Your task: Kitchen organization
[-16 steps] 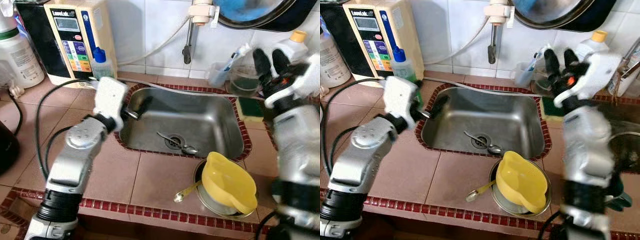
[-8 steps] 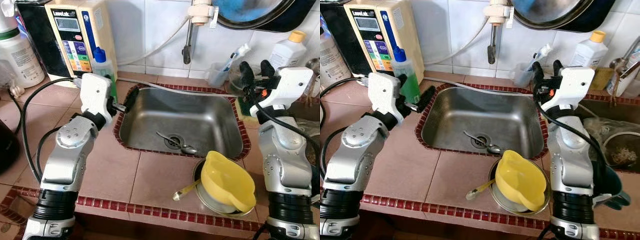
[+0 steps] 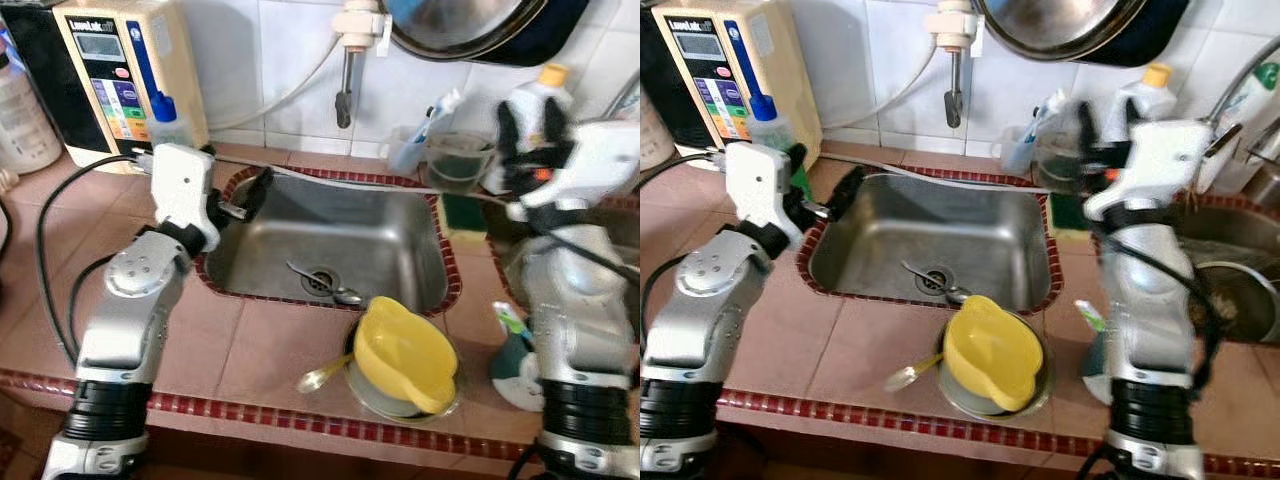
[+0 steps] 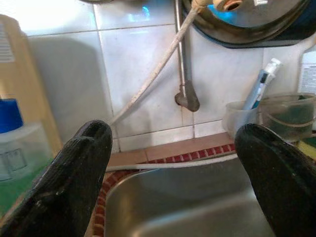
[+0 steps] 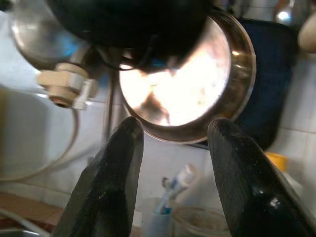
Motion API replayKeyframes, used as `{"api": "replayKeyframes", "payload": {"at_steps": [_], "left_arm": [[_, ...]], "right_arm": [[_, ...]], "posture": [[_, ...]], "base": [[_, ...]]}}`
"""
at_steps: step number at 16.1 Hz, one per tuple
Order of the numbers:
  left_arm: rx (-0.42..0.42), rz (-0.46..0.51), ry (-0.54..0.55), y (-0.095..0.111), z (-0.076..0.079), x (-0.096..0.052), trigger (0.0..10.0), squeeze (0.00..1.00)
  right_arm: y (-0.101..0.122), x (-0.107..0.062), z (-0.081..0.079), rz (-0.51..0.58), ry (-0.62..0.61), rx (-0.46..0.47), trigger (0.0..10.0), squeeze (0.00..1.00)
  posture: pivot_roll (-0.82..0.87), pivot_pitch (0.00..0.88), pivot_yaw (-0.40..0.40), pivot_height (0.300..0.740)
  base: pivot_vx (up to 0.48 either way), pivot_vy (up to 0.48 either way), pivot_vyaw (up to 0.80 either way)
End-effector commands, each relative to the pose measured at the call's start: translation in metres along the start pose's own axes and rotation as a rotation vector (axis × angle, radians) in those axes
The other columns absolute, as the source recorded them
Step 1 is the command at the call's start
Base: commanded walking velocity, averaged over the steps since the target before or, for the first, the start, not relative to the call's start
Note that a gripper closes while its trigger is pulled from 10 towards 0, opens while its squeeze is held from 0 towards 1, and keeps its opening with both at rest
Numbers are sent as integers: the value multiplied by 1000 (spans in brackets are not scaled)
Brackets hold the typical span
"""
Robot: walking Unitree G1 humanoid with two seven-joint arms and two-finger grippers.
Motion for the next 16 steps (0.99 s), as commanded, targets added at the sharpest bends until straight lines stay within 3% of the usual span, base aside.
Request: {"api": "replayKeyframes", "payload": {"at_steps": [1, 16], "left_arm": [[-1, 12, -22, 2, 4, 1, 10000, 0], [-2, 17, -33, 5, 3, 3, 10000, 0]], "right_arm": [[16, 1, 5, 56, -10, -17, 10000, 0], [19, 3, 9, 61, -9, -20, 10000, 0]], "posture": [[-9, 0, -16, 740], [-16, 0, -17, 740]], "base": [[0, -379, 0], [0, -450, 0]]}}
Point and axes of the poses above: a point about 5 cm out from each wrist's last joint towards the gripper, its own x axis pointing out of the wrist towards the gripper, its own y axis along the axis of the wrist's last joint, z = x × y, the point moved 4 cm from there along x, pointing out of the wrist towards the gripper, and after that the axes turned 7 degrees about x, right-handed, at the moved point
